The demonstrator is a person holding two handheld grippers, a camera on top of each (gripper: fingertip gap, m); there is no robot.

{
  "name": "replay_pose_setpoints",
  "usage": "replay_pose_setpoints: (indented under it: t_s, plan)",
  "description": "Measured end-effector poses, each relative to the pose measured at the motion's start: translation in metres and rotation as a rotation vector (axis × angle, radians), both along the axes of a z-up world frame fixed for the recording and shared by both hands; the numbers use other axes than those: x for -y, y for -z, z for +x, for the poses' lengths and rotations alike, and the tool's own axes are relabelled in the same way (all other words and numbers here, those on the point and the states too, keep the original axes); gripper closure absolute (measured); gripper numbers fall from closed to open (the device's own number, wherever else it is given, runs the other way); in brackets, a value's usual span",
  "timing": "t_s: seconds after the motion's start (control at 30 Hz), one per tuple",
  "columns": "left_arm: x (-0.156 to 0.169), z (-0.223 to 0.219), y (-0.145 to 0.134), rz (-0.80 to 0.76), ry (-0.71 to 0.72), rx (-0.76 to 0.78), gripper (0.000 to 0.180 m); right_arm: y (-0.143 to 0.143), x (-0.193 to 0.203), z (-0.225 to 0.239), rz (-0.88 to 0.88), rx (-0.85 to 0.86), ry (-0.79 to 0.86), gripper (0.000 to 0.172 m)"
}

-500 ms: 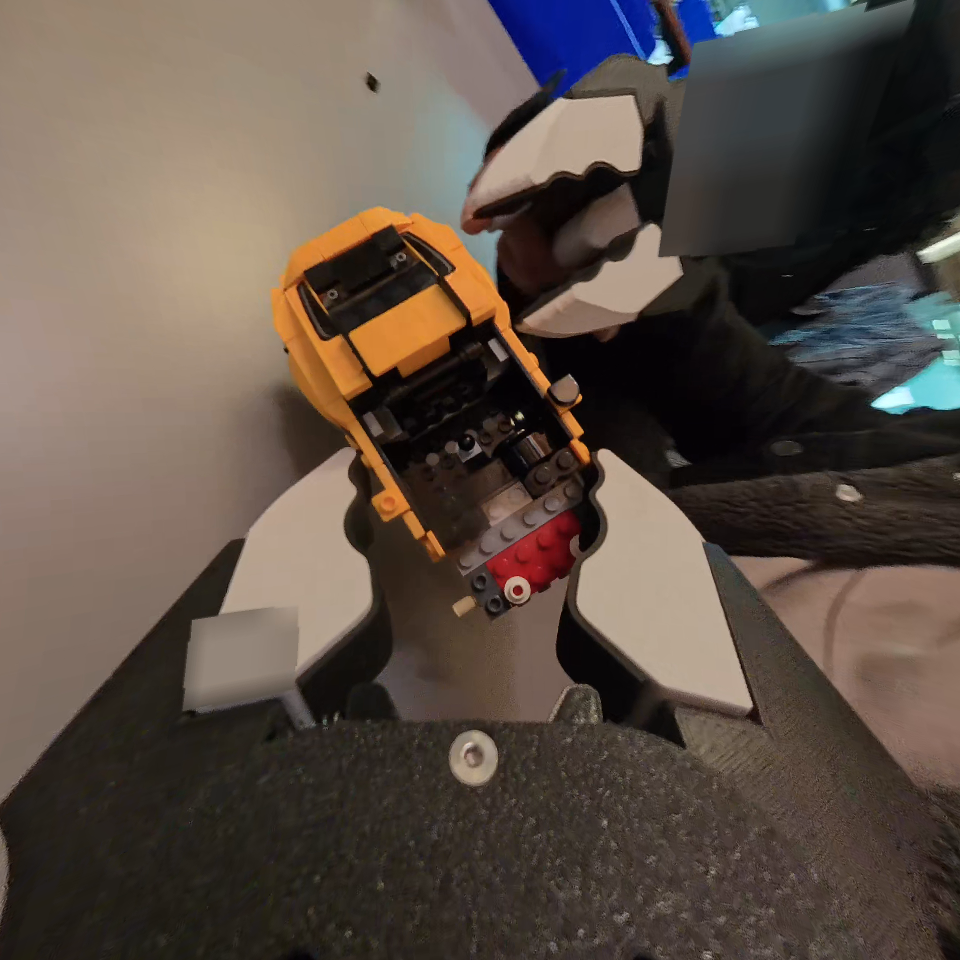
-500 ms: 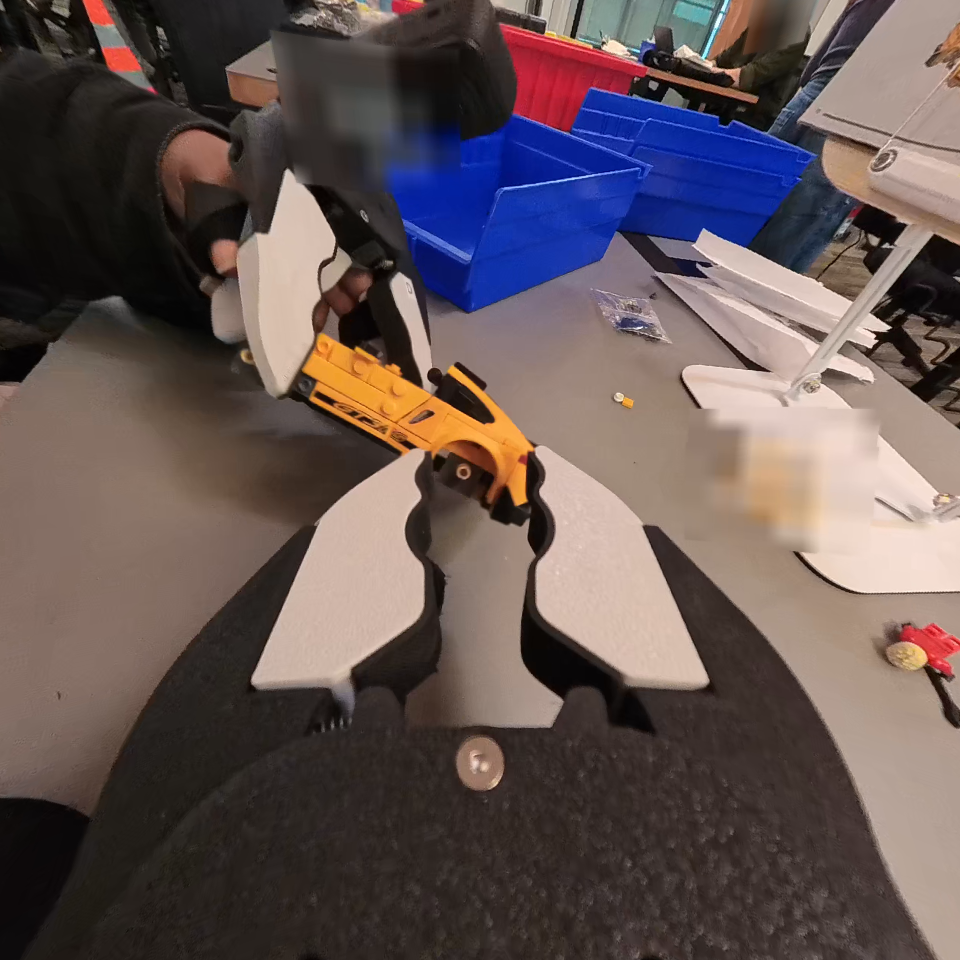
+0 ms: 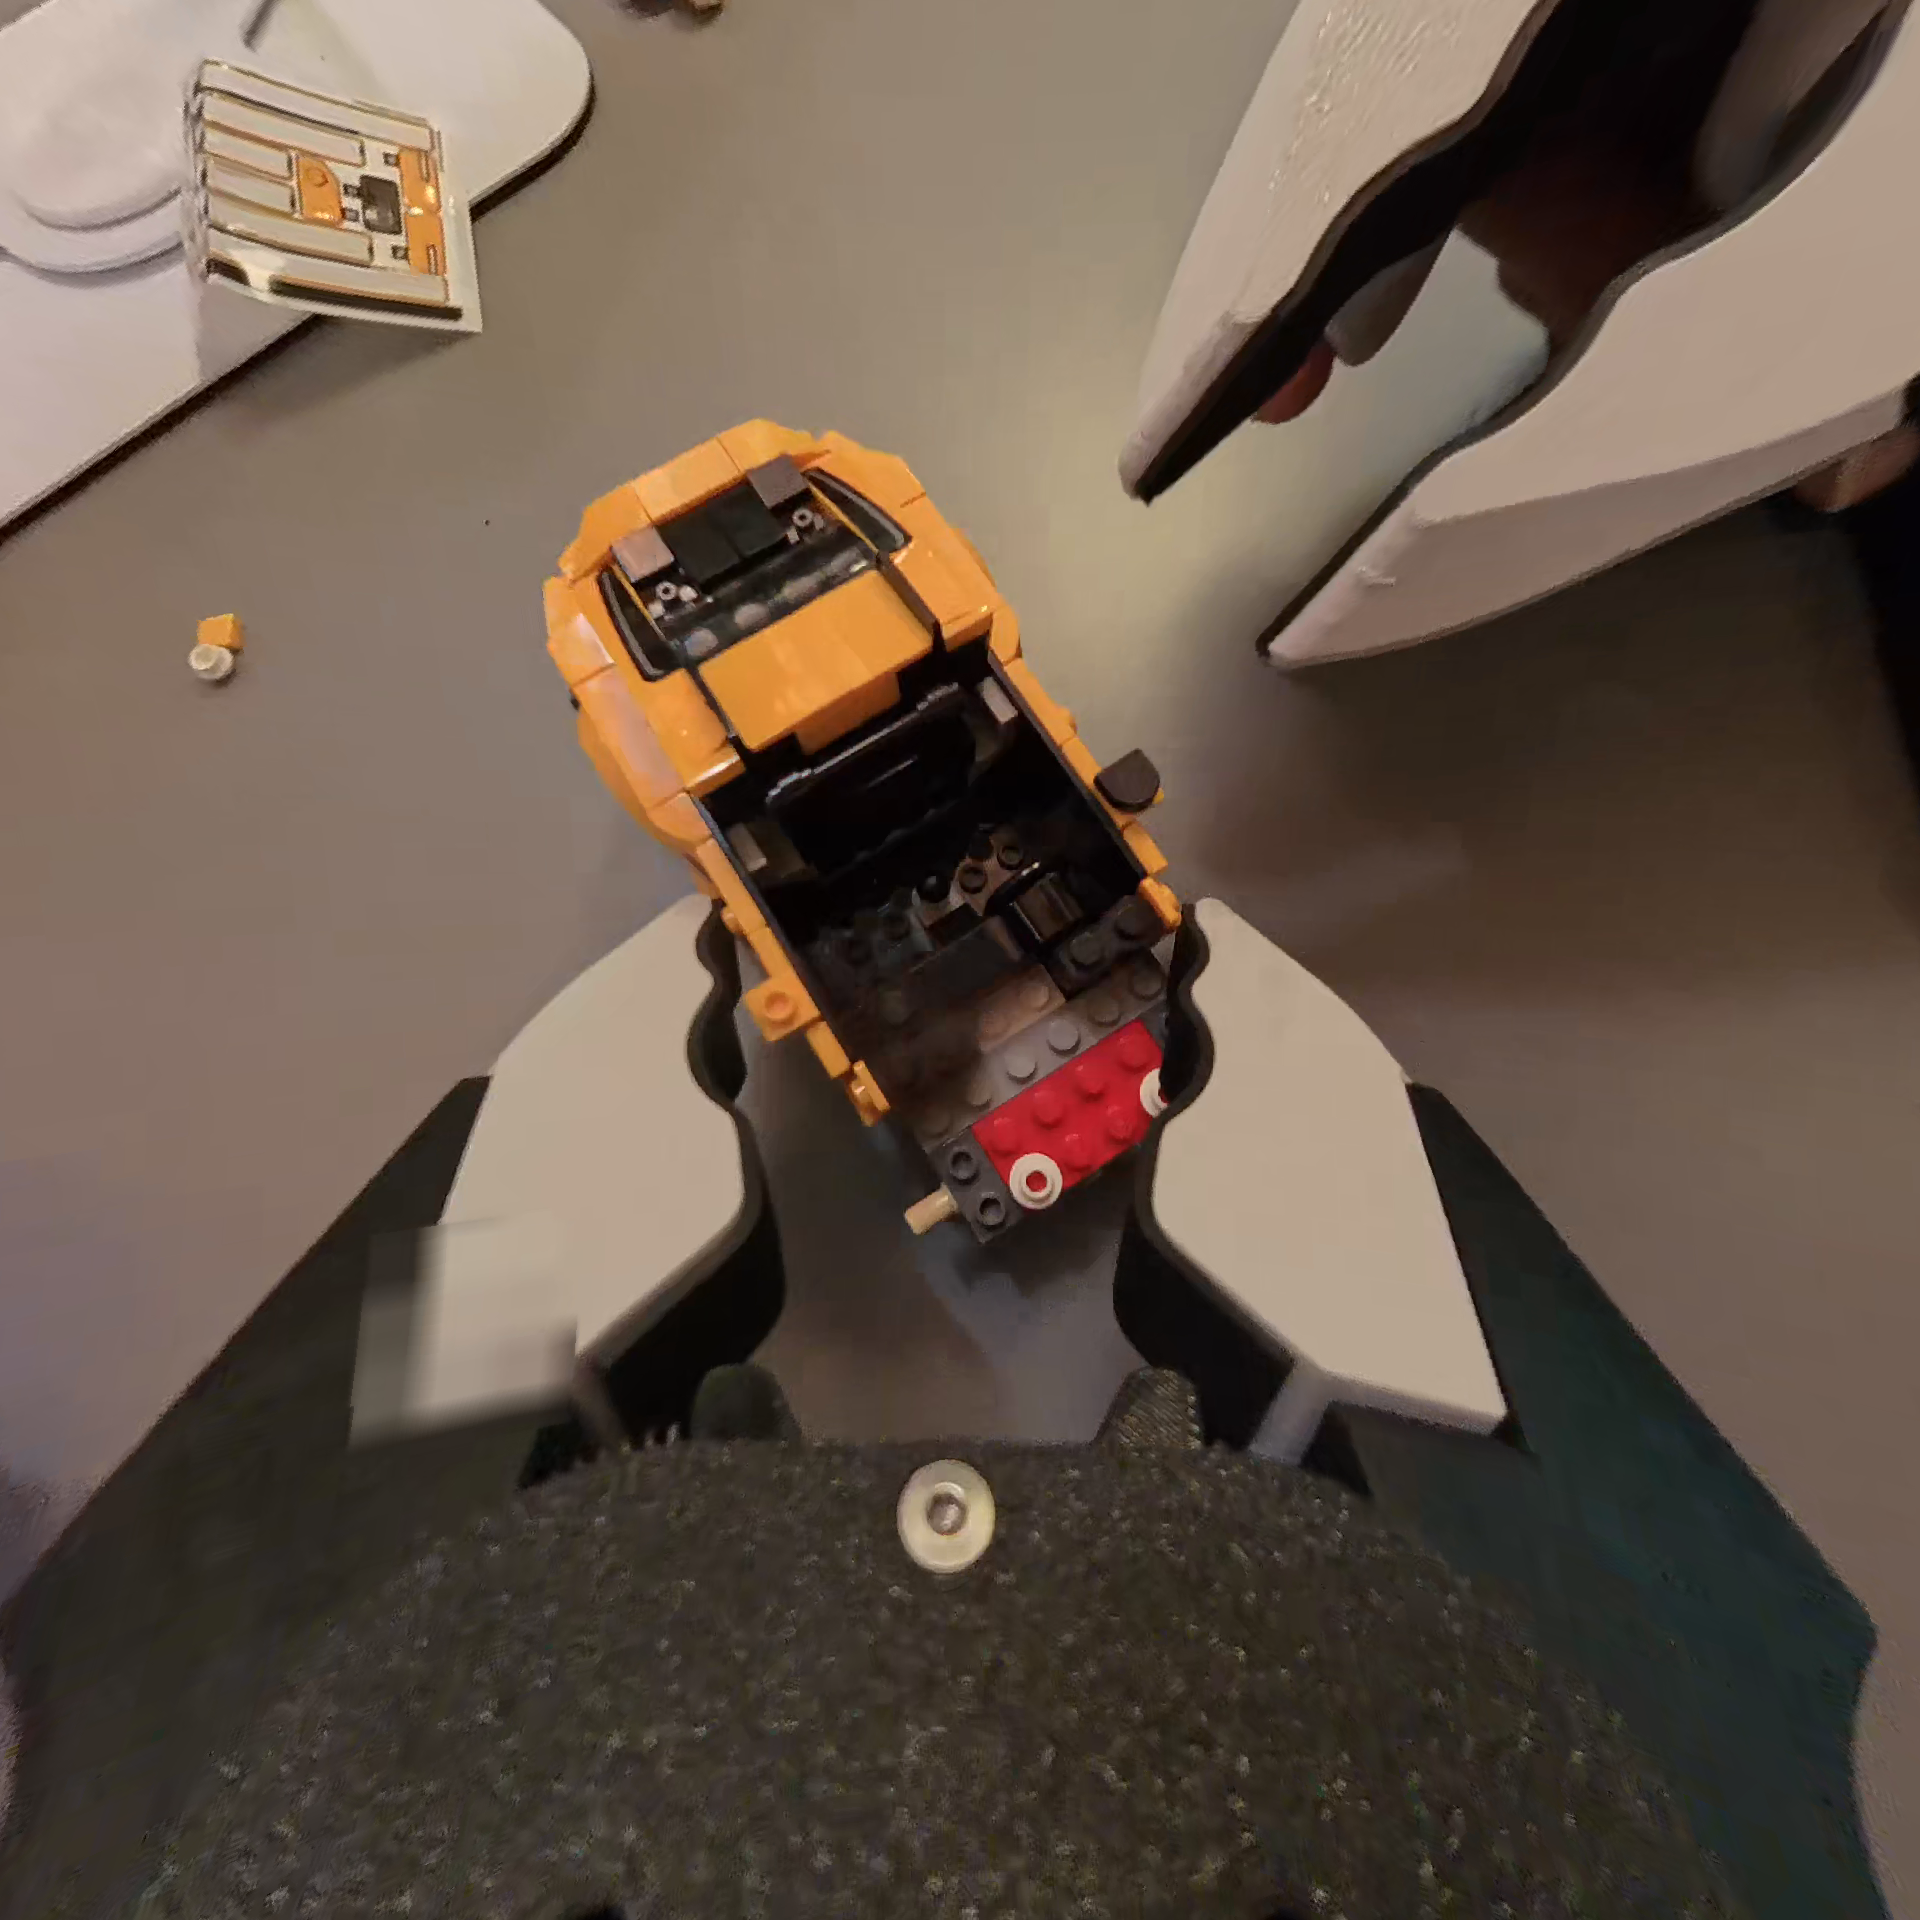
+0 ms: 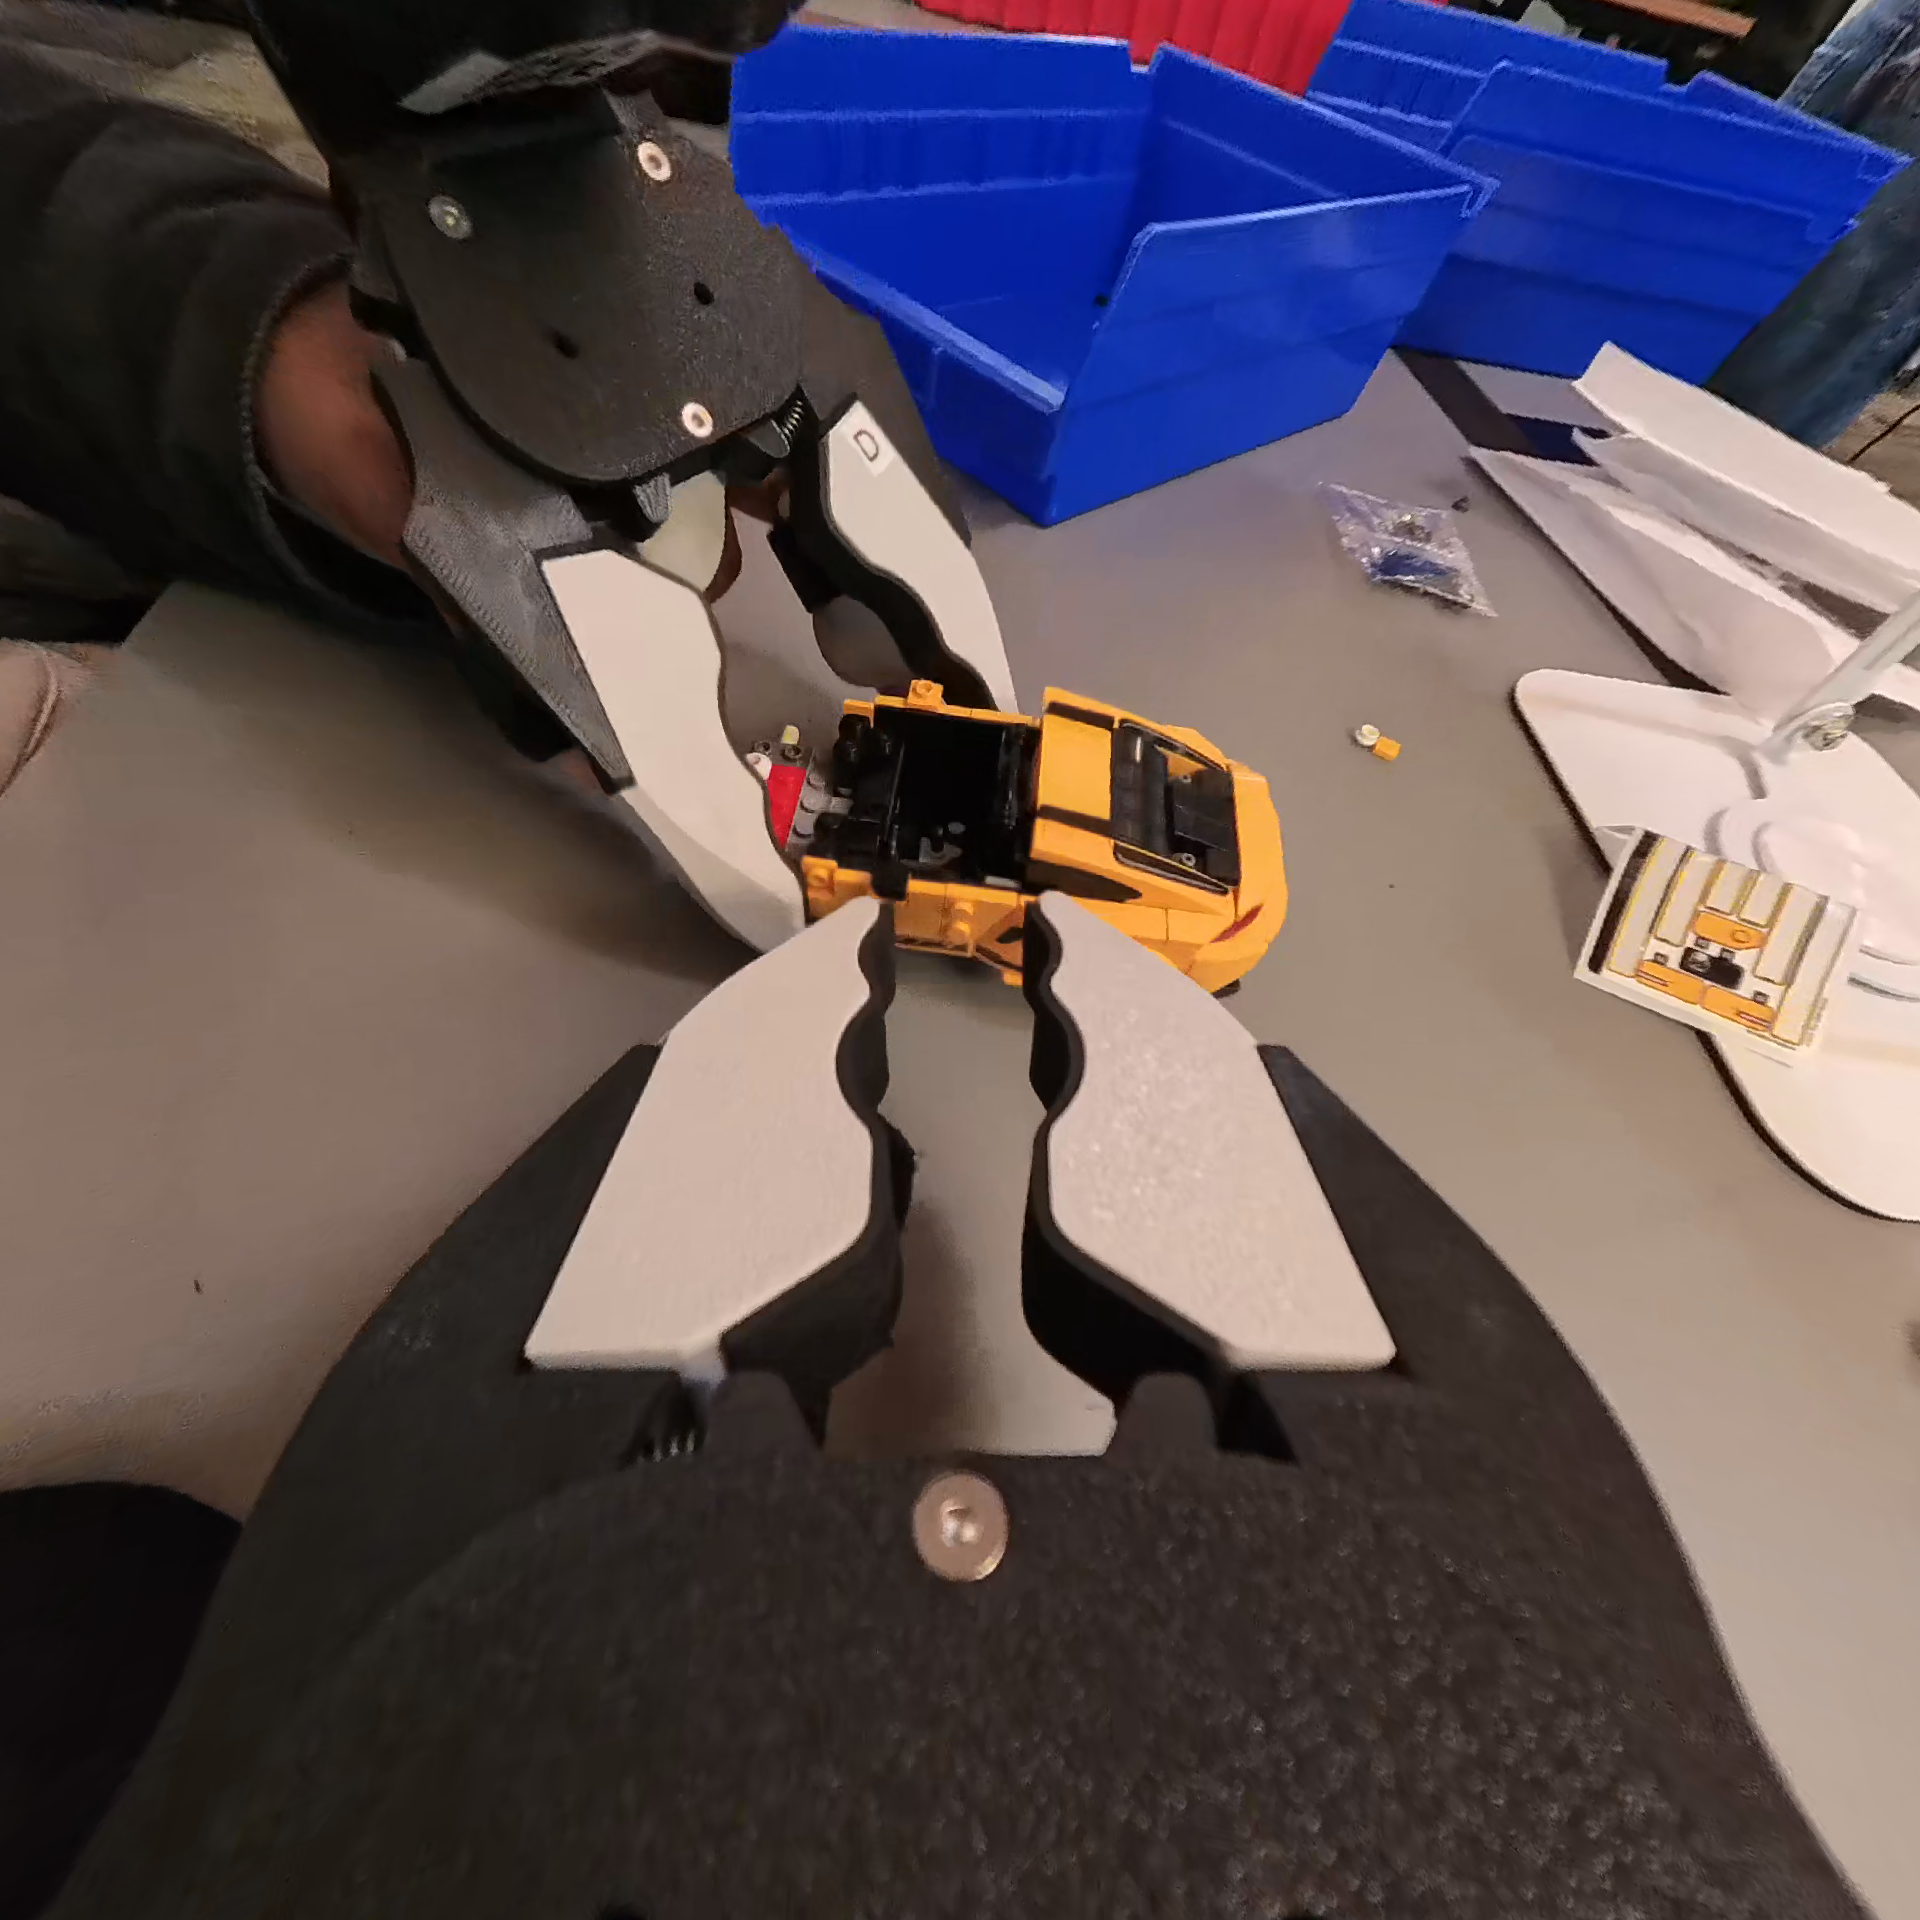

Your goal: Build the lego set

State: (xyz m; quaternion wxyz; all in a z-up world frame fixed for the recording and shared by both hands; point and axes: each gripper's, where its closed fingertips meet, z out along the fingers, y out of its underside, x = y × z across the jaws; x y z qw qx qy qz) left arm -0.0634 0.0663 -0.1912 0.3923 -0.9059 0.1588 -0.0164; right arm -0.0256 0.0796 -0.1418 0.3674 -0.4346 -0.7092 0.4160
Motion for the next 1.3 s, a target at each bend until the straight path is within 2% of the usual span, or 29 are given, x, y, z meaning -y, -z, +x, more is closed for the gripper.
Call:
replay_pose_setpoints:
  t_s: [0.2,0.43,0.53,0.63,0.7,0.83,0.97,1.13,1.3]
  plan:
    - [-0.002,-0.003,0.009,-0.016,-0.064,0.009,0.1,0.01,-0.005,-0.001,0.004,0.05,0.022,0.149]
    - [0.008,-0.004,-0.004,-0.034,-0.019,0.064,0.097,0.016,-0.01,-0.001,0.009,0.078,0.047,0.15]
    - [0.019,-0.002,-0.007,-0.067,0.066,0.128,0.097,0.016,-0.011,-0.001,0.004,0.084,0.053,0.151]
    - [0.032,-0.003,-0.013,-0.1,0.211,0.192,0.1,0.017,-0.012,-0.001,-0.003,0.088,0.054,0.151]
    - [0.04,-0.012,-0.015,-0.123,0.307,0.181,0.103,0.017,-0.011,-0.001,-0.005,0.089,0.051,0.151]
    - [0.047,-0.028,-0.004,-0.206,0.406,0.122,0.105,0.018,-0.006,0.001,-0.017,0.116,0.037,0.15]
    - [0.053,-0.018,0.006,-0.246,0.455,0.13,0.108,0.027,0.008,0.002,-0.139,0.243,0.02,0.13]
    - [0.053,0.005,-0.004,-0.16,0.518,0.194,0.113,0.028,0.023,-0.002,-0.246,0.322,0.011,0.102]
    - [0.055,0.025,-0.002,-0.148,0.61,0.189,0.111,0.033,0.02,-0.005,-0.328,0.412,0.006,0.091]
